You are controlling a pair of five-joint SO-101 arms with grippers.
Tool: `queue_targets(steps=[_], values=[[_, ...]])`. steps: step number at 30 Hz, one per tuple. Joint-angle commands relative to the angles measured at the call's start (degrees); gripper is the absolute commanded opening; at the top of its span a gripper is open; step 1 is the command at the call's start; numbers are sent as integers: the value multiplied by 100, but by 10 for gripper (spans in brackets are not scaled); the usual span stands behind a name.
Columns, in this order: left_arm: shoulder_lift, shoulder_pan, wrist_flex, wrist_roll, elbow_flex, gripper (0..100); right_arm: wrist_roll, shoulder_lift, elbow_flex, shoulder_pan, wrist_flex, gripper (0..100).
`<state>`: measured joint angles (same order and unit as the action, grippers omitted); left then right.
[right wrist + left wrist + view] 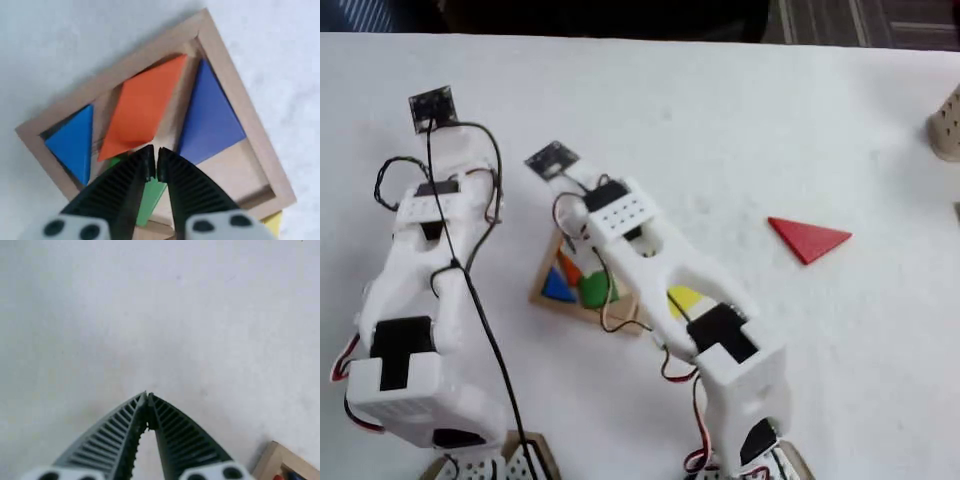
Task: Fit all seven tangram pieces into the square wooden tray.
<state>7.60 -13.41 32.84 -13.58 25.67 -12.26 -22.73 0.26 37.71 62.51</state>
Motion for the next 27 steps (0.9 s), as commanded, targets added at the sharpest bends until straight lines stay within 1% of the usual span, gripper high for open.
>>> queue_targets(steps=[1,8,12,17,23,27], values=[[-13,-22,-202,-9,-299,23,-123,286,114,-48,-470,18],[-13,-22,-202,-9,-273,23,-492,-171,149,-708,-277,18],[-13,-22,-202,-9,-273,23,-510,-57,-26,-954,-40,18],[-13,-22,-202,-9,-273,23,-536,189,18,-1182,-4,18],[-13,-22,-202,-9,-290,23,-510,646,18,-1165,277,18],[-13,-22,-202,-9,-299,23,-501,971,-9,-1095,242,18]])
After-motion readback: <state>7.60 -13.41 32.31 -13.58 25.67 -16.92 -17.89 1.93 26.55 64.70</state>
